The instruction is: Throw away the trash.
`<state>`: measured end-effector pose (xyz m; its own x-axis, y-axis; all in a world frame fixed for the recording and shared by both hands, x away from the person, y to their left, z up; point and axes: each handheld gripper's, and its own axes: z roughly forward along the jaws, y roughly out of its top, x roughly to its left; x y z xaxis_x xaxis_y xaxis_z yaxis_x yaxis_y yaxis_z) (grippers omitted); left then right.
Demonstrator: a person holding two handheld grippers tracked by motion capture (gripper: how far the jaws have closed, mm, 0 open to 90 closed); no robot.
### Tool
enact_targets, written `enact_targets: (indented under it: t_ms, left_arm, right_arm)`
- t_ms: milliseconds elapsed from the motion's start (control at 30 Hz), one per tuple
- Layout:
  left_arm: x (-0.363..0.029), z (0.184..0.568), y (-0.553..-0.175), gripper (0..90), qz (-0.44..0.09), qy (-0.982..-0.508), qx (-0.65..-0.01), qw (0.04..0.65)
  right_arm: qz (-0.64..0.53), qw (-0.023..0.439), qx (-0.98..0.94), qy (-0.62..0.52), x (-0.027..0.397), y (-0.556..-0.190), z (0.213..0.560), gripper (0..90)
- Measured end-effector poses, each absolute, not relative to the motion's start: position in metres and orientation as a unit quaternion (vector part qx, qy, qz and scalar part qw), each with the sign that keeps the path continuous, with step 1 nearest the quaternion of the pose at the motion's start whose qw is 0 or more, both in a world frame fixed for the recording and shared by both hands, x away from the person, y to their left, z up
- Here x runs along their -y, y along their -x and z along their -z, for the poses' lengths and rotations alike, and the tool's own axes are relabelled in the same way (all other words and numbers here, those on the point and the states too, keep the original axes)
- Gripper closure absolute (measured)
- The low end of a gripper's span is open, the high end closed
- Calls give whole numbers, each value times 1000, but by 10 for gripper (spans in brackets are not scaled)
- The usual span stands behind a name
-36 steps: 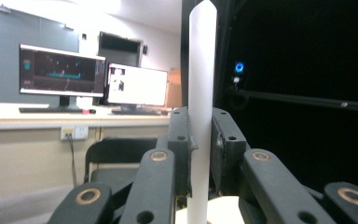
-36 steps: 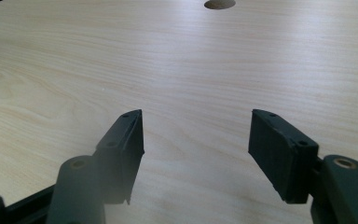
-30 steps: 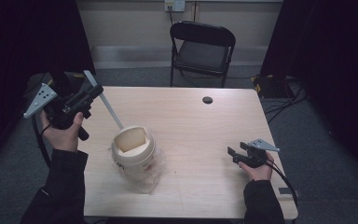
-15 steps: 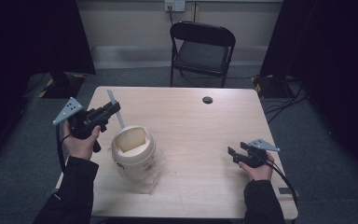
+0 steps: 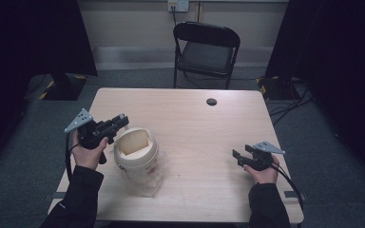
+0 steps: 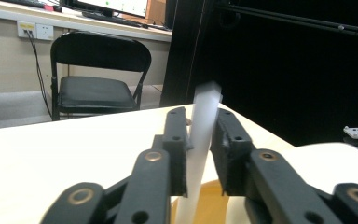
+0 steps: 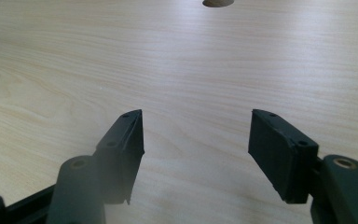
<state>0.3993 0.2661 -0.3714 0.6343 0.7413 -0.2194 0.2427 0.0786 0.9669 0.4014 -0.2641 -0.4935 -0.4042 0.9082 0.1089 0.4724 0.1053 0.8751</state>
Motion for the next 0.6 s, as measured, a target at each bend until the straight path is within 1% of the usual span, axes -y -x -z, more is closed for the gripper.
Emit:
enact_targets:
  t_ms: [33, 67, 233, 300, 600]
  left_arm:
    - [-267, 371, -399, 706, -199, -648, -378, 630]
    - [-267, 370, -398, 706, -201, -645, -377, 633]
    - [-277, 366, -391, 548, -234, -627, -375, 641]
    - [-284, 365, -388, 505, -244, -619, -378, 643]
    - [-317, 365, -367, 450, -280, -603, -395, 634]
  right_arm:
    - [-455, 239, -704, -491, 264, -401, 494, 357]
    - [-455, 239, -704, -491, 264, -401, 494, 357]
    - [-455, 240, -703, -491, 265, -401, 493, 357]
    - [-455, 241, -703, -490, 266, -401, 493, 357]
    - [-454, 243, -701, -494, 267, -401, 494, 357]
